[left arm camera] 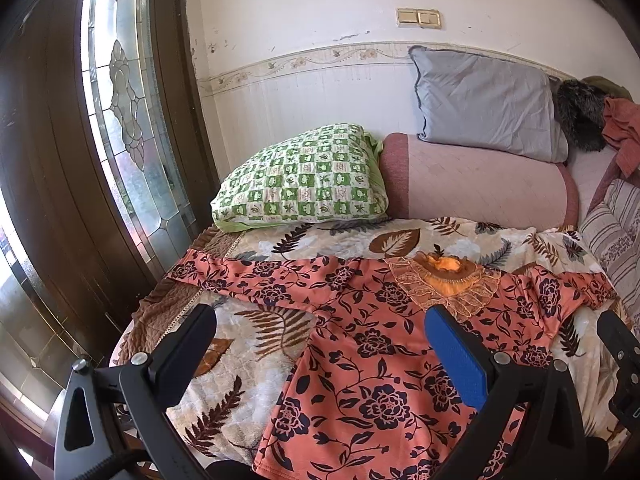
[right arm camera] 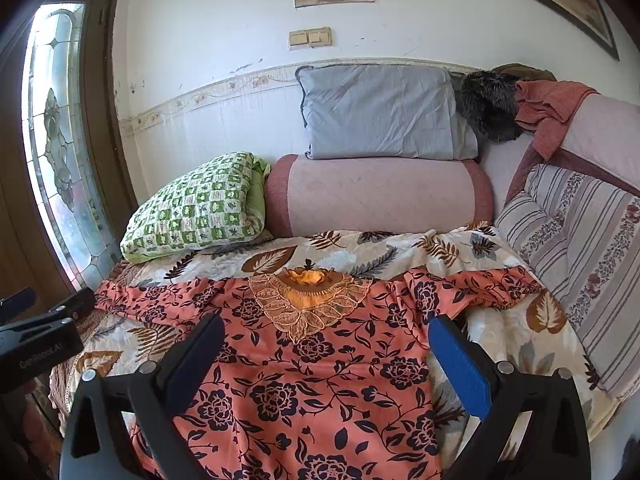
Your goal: Fold small clothes
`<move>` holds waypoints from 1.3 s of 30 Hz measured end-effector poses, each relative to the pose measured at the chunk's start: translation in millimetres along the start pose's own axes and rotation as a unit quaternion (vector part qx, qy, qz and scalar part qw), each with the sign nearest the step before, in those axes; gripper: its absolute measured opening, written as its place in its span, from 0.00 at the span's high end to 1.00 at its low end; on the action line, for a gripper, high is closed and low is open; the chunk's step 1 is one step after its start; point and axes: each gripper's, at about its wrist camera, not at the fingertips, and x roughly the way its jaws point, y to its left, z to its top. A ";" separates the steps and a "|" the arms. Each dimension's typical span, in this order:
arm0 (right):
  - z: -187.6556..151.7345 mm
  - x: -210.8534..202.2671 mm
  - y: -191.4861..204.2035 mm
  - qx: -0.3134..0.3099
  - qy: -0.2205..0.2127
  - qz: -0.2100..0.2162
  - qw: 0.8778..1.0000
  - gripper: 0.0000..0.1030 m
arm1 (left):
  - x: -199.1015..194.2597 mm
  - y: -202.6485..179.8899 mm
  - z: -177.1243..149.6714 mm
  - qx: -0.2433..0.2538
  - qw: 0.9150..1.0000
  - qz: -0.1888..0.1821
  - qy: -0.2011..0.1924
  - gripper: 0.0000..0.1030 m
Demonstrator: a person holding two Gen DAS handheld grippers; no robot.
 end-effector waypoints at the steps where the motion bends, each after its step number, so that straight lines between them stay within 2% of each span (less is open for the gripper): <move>1: -1.1 -1.0 -1.2 -0.001 -0.001 0.000 1.000 0.00 | -0.8 1.4 -0.4 -0.001 1.000 0.002 -0.001 0.00; 11: 4.3 2.2 10.1 -0.010 0.006 0.005 1.000 0.00 | -1.1 29.6 -2.5 -0.023 0.999 0.024 -0.004 0.00; 24: 11.7 -0.7 53.1 -0.046 0.001 0.032 0.998 0.00 | -5.6 75.2 -4.1 -0.062 0.997 0.052 -0.011 0.00; 39: 15.7 -5.4 58.7 -0.054 -0.004 0.041 0.998 0.00 | -11.1 77.8 -0.2 -0.066 0.996 0.055 -0.016 0.00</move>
